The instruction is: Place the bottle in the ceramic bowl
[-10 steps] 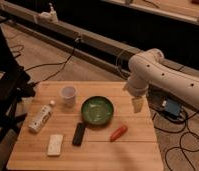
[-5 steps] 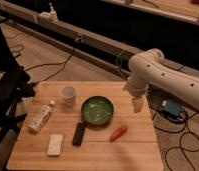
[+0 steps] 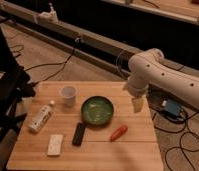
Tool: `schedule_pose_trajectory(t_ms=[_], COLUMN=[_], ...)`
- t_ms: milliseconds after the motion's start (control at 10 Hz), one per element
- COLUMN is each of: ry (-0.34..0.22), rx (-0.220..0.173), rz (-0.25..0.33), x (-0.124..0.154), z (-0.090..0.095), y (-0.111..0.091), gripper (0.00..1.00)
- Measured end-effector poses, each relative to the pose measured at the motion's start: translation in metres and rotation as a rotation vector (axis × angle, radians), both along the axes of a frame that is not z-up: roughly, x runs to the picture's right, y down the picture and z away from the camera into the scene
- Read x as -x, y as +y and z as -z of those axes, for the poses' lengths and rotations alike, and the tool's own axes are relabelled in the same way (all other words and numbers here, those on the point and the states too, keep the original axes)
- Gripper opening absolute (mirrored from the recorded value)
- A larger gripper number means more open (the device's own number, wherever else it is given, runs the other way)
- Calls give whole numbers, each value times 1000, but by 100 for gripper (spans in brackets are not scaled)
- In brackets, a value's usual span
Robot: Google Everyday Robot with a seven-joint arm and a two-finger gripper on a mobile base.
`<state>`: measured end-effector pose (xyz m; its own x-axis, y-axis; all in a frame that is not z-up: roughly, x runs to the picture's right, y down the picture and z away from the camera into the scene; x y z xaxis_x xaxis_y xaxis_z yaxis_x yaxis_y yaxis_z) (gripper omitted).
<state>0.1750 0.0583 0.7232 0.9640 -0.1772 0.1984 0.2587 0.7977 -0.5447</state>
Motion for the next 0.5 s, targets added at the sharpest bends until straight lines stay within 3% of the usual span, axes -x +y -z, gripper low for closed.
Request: schedule_pose_trajectory(t_ms=[200,500], ry=[-122,-332], rx=[-2,-27], rz=[-12,20], x=[45,124], z=[-4,5], y=[-8,-18], gripper=[80,80])
